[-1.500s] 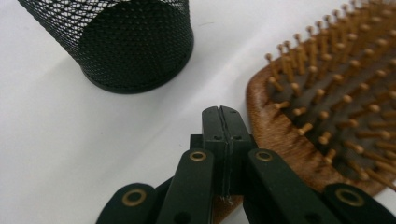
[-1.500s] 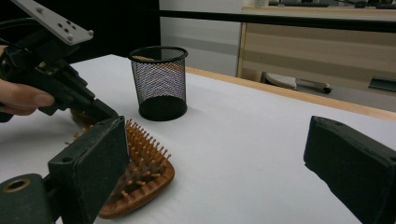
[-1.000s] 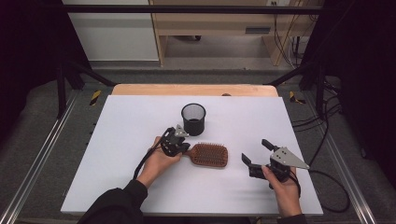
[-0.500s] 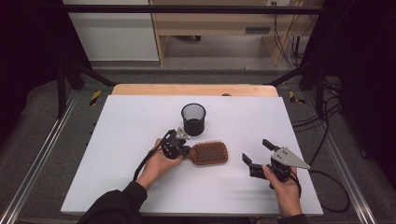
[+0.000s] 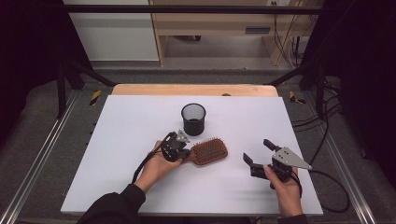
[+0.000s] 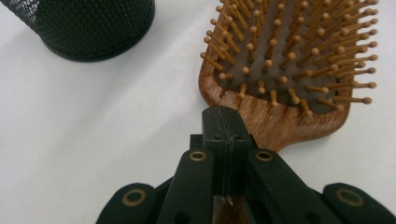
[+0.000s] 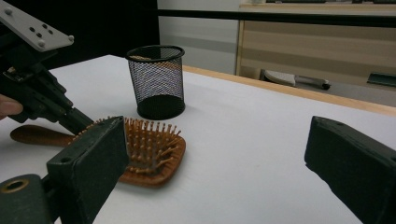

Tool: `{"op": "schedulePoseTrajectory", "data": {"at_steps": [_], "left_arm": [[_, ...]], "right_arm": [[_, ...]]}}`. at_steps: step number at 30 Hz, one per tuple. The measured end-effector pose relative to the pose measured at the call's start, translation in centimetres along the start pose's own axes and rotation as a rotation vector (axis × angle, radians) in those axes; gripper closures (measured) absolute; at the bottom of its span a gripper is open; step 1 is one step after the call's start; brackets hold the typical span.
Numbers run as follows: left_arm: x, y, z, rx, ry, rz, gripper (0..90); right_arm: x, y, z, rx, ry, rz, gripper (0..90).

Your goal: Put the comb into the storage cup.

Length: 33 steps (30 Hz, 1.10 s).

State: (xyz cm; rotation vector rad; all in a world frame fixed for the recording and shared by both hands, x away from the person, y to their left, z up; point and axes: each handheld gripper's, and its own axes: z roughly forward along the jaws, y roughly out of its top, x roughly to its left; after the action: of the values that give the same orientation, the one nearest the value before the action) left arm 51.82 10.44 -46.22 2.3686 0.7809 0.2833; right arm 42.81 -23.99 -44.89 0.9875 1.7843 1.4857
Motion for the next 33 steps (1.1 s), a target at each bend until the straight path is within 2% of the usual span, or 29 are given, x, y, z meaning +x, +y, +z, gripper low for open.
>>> {"op": "schedulePoseTrajectory", "data": {"at_steps": [4, 8, 11, 16, 24, 33], "left_arm": [[-0.3, -0.3, -0.3, -0.004, -0.013, -0.012, 90.0], [-0.5, -0.5, -0.7, -0.005, -0.02, -0.006, 90.0], [-0.5, -0.6, -0.9, -0.009, -0.03, -0.027, 90.0], [-0.4, -0.6, -1.0, -0.012, -0.04, -0.038, 90.0], [-1.1, -0.5, -1.0, 0.007, -0.062, -0.041, 90.0], [-1.5, -0.4, -1.3, -0.002, -0.054, -0.048, 90.0]], "right_arm": [[0.0, 0.0, -0.1, -0.001, -0.001, 0.003, 6.0], [0.0, 0.0, 0.0, -0.001, -0.003, 0.002, 6.0], [0.0, -0.1, 0.0, 0.003, -0.004, 0.001, 6.0], [0.0, 0.0, 0.1, 0.003, -0.002, 0.001, 6.0], [-0.1, 0.0, 0.1, 0.0, -0.001, 0.006, 6.0], [-0.1, 0.0, 0.0, 0.0, 0.0, 0.008, 5.9]]}}
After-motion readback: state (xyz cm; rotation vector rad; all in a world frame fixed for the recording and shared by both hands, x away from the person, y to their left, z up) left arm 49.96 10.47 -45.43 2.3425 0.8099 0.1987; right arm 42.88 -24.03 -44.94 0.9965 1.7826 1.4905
